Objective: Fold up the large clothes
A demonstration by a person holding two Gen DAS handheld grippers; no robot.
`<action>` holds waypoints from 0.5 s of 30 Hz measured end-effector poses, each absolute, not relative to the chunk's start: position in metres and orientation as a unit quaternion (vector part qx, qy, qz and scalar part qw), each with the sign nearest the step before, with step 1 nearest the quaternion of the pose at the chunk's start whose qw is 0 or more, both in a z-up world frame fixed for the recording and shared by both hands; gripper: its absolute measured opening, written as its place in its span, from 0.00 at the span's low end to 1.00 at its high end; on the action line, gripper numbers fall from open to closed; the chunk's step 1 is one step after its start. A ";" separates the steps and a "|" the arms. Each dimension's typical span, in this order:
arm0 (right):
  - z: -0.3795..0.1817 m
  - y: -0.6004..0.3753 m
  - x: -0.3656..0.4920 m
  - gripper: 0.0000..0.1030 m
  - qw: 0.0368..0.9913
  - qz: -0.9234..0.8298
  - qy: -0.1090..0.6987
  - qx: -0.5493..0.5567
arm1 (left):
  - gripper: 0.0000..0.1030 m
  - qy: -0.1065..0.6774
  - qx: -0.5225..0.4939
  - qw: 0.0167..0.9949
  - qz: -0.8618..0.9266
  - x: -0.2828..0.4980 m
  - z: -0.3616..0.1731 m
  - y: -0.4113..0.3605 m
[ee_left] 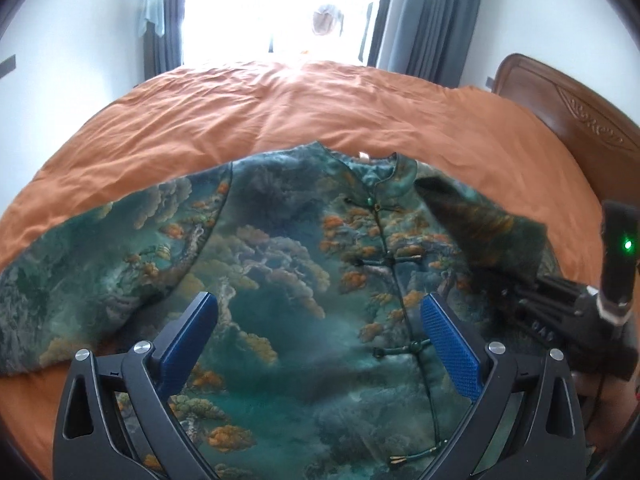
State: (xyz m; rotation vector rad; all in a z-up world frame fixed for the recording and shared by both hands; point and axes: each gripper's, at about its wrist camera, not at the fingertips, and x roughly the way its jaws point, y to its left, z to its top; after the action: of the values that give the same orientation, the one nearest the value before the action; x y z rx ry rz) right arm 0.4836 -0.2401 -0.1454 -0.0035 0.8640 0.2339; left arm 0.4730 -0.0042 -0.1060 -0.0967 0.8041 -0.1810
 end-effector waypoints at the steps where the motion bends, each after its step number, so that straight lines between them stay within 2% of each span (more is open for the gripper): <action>1: -0.152 -0.238 0.480 0.20 0.896 0.116 0.429 -0.005 | 0.98 0.392 -0.050 0.914 -0.095 0.474 -0.108 -0.005; 3: -0.164 -0.229 0.480 0.54 0.884 0.143 0.446 0.002 | 0.98 0.396 -0.059 0.910 -0.113 0.477 -0.110 -0.007; 4: -0.162 -0.230 0.475 0.59 0.882 0.149 0.448 0.004 | 0.98 0.400 -0.064 0.906 -0.122 0.480 -0.112 -0.008; 12: -0.130 -0.276 0.409 0.61 0.879 0.201 0.430 0.041 | 0.98 0.445 -0.094 0.875 -0.169 0.510 -0.140 -0.041; 15: -0.115 -0.325 0.406 0.61 0.897 0.148 0.414 0.050 | 0.91 0.451 -0.080 0.874 -0.164 0.520 -0.153 -0.064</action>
State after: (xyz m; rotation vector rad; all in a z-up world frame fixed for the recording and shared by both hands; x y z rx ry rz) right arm 0.4058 -0.3249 -0.1148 0.1038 0.8573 0.3064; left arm 0.5202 -0.0636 -0.1527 -0.1668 0.9422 -0.3426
